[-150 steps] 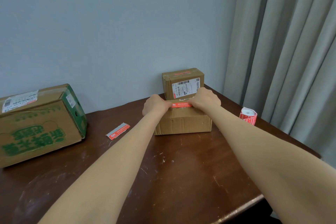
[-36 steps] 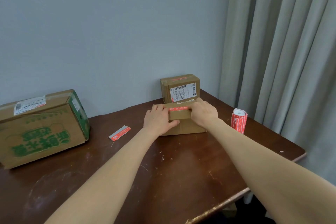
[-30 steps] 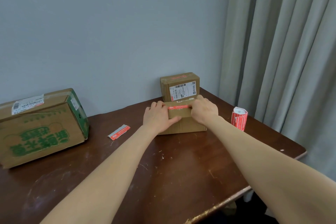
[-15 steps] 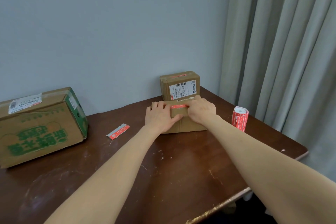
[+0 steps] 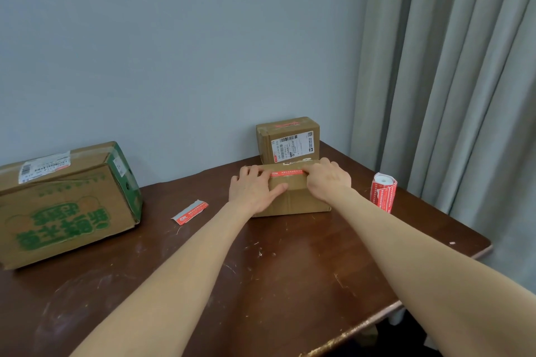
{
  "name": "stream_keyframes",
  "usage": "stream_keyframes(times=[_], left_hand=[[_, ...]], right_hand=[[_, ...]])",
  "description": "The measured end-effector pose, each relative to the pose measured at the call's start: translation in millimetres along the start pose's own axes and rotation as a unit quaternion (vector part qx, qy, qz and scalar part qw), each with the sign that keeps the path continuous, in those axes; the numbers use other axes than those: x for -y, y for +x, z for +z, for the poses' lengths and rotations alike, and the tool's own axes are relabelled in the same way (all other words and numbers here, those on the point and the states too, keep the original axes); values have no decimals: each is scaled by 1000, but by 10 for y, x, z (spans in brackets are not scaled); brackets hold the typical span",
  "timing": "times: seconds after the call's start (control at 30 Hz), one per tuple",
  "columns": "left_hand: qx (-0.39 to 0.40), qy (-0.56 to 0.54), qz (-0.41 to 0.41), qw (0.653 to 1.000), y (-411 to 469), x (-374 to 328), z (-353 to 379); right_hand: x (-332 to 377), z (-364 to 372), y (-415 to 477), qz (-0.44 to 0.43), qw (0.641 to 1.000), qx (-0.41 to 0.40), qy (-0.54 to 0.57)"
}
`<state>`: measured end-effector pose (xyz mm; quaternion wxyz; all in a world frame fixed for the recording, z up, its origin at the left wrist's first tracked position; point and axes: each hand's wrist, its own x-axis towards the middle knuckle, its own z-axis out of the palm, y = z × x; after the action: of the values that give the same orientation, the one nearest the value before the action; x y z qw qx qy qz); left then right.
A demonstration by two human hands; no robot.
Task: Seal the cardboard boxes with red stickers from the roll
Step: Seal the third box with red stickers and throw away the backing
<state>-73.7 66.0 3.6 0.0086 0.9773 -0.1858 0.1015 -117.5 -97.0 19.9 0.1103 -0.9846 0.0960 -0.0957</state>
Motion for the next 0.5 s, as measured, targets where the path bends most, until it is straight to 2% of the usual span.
stream_keyframes(times=[0.2,0.4,0.5], left_hand=[[22,-29,0,999,-27,-13,9],[-56,-25,27,998,-38,95,47],[-54,-24,28,998,-47,66,57]], right_hand=[[5,12,-12,1,1000,4,-8],[-29,-4,-61,-34,997,-62,-21],[-32,40,-72,-33,998,-55,-16]])
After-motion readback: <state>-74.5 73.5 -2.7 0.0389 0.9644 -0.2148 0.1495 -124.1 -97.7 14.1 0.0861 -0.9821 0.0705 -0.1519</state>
